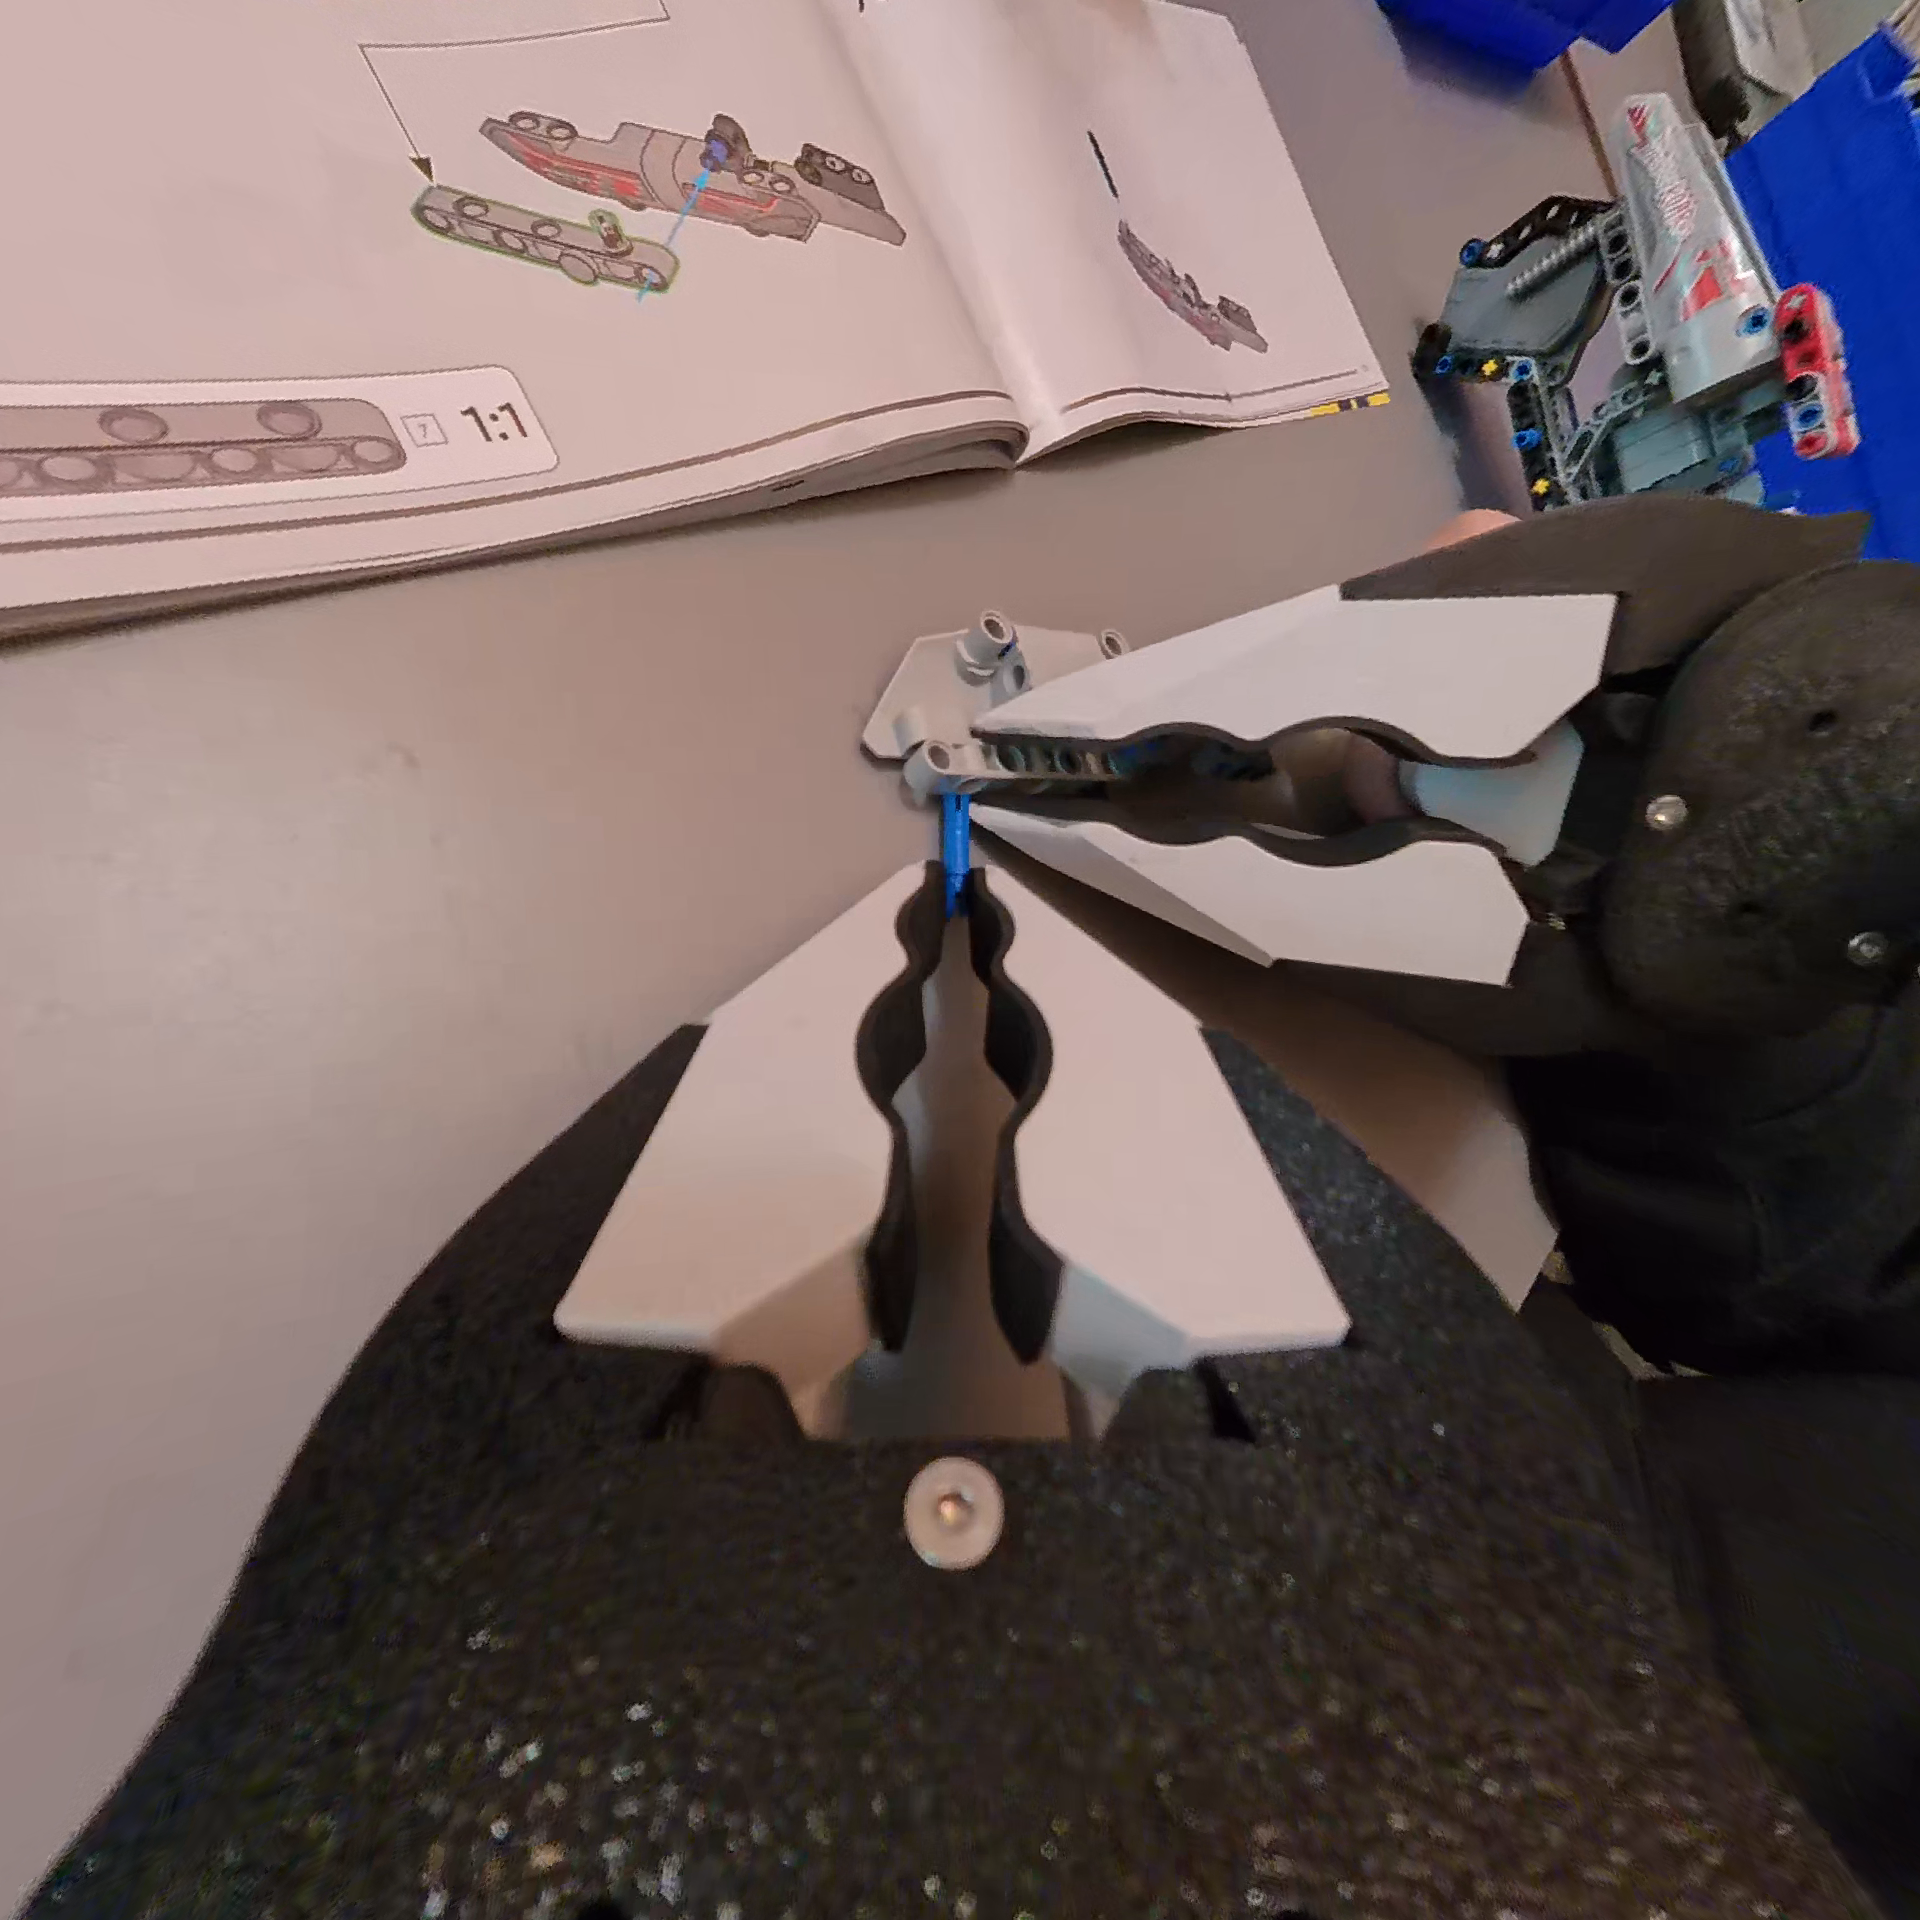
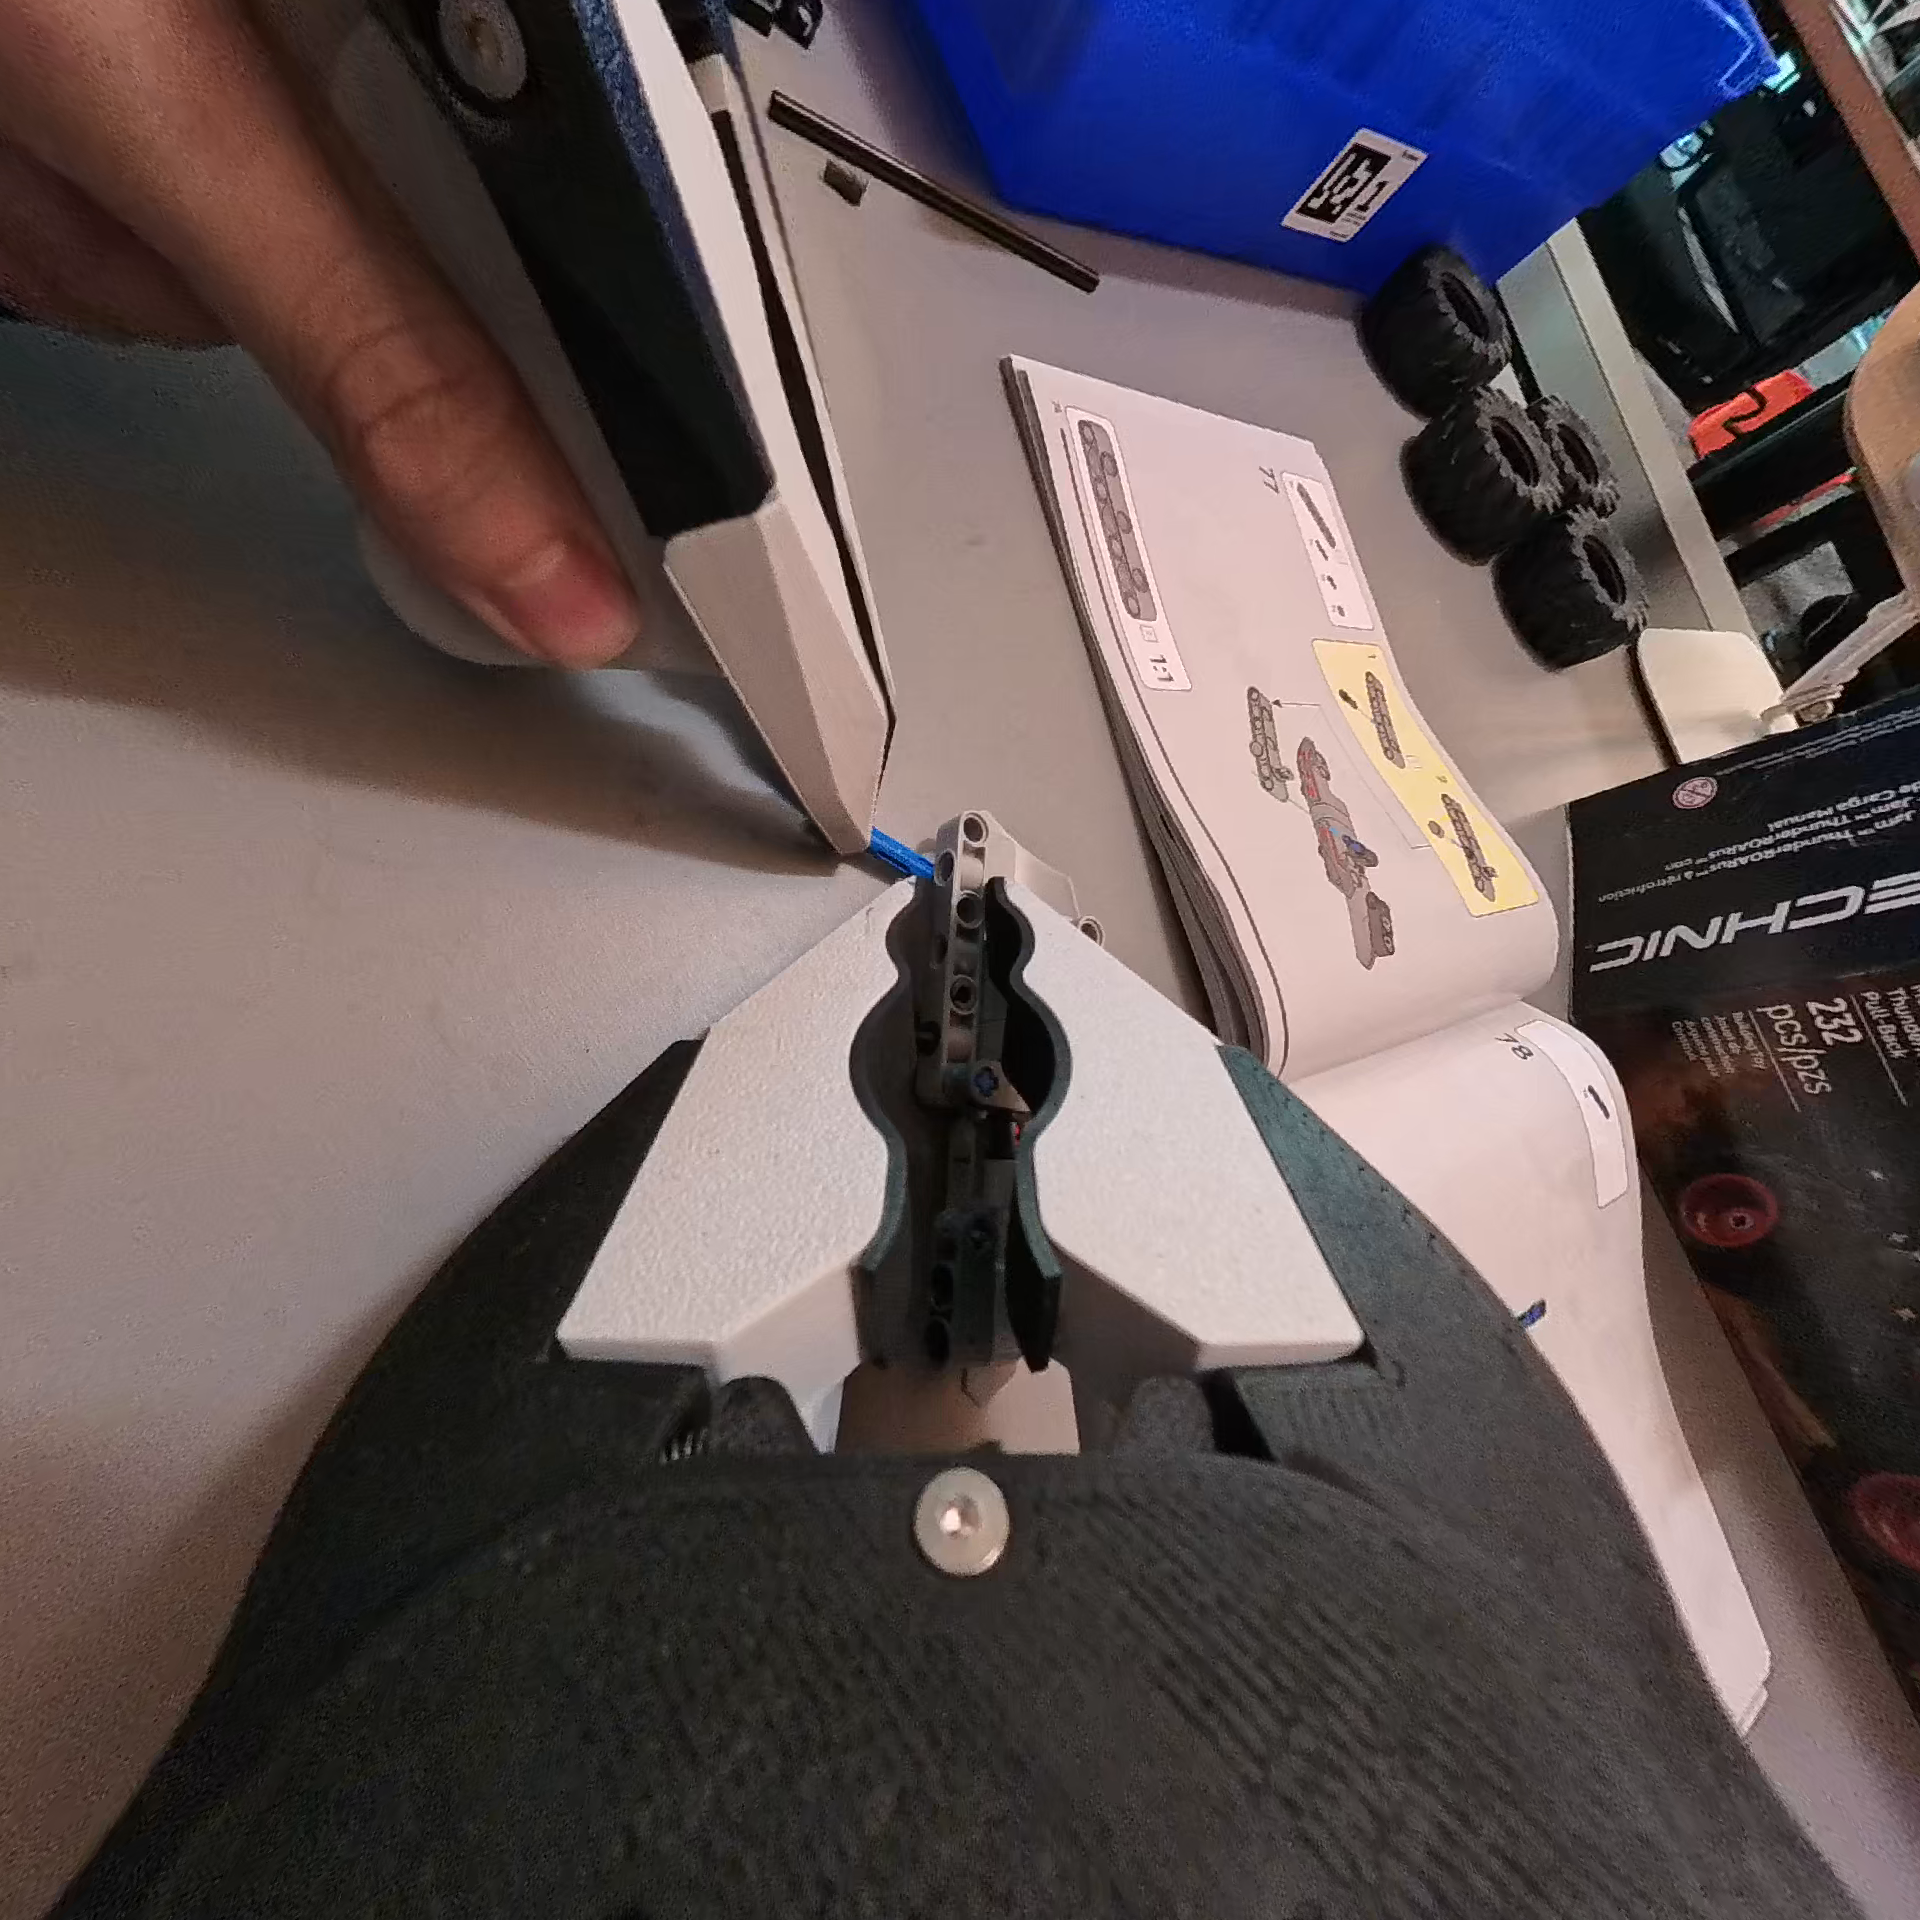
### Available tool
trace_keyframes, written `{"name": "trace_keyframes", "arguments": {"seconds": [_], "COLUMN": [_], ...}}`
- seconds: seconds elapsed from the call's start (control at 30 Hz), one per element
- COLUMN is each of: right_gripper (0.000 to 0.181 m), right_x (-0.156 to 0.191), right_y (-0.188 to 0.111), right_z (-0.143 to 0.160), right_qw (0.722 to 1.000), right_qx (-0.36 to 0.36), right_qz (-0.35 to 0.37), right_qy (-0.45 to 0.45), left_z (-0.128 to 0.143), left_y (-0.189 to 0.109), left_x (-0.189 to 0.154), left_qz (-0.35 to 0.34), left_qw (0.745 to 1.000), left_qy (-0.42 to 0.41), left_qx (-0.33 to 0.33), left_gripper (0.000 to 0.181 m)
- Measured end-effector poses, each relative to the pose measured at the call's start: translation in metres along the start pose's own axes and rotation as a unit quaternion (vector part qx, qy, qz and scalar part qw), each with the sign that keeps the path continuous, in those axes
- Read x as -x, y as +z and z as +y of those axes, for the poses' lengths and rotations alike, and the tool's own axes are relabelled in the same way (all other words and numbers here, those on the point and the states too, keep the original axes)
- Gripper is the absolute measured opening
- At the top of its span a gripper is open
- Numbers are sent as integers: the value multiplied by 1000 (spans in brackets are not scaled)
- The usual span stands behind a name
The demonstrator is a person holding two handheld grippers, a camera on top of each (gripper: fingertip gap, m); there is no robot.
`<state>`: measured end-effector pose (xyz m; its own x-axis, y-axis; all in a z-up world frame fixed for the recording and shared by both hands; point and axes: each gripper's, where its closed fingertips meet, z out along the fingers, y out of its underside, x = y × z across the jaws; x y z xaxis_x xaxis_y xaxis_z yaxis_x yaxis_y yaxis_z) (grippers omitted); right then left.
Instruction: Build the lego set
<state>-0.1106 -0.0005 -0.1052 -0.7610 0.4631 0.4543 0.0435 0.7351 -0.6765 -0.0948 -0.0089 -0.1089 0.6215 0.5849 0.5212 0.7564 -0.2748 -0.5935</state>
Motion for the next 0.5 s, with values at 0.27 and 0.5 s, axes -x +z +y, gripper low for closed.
{"name": "trace_keyframes", "arguments": {"seconds": [0.27, 0.5], "right_gripper": [9, 8], "right_x": [-1, -4], "right_y": [3, 3], "right_z": [-2, -1], "right_qw": [1000, 998], "right_qx": [8, 18], "right_qz": [18, 49], "right_qy": [-14, -23], "left_z": [-4, -6], "left_y": [0, 2], "left_x": [1, 0], "left_qz": [0, -17], "left_qw": [1000, 999], "left_qy": [-10, -11], "left_qx": [-19, -40], "left_gripper": [2, 2]}}
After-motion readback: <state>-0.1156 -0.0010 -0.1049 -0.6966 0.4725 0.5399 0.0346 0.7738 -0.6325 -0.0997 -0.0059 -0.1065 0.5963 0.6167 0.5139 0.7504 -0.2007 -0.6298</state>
